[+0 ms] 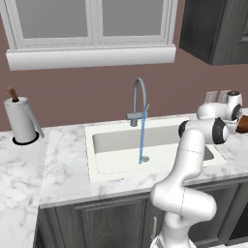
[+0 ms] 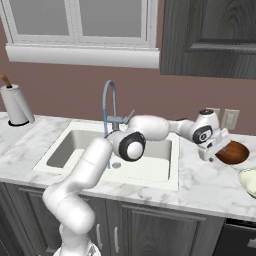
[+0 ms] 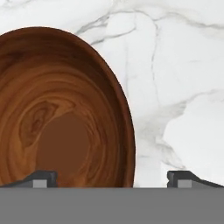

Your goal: Rinse each bowl for a few seconds and place them down in the sink or on the counter.

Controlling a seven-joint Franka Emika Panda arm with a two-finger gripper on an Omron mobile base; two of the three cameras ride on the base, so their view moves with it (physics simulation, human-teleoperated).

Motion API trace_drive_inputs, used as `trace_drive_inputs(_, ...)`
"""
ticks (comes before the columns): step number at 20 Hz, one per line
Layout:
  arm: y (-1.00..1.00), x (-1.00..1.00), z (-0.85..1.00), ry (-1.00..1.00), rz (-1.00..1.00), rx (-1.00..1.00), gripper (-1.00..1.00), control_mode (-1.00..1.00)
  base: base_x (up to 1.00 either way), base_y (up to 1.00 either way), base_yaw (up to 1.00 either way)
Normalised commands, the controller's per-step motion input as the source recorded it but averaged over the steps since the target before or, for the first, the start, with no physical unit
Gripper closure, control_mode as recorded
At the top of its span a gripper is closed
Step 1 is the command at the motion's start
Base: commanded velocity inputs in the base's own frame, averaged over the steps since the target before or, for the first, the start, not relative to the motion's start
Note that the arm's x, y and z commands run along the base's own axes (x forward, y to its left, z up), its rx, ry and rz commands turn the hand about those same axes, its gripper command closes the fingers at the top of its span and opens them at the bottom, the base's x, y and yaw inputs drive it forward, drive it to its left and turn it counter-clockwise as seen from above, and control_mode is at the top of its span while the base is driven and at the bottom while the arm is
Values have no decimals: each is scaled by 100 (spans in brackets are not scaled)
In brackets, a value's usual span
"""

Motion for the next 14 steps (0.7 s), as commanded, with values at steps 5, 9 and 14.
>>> trace_drive_inputs(5, -18, 15, -19, 5, -2, 4, 100, -100, 0, 0, 0)
trace_drive_inputs(9, -11, -3, -5, 1, -3, 4, 100, -100, 0, 0, 0)
trace_drive_inputs(14, 6, -75, -7, -3, -10, 11, 100, -100, 0, 0, 0)
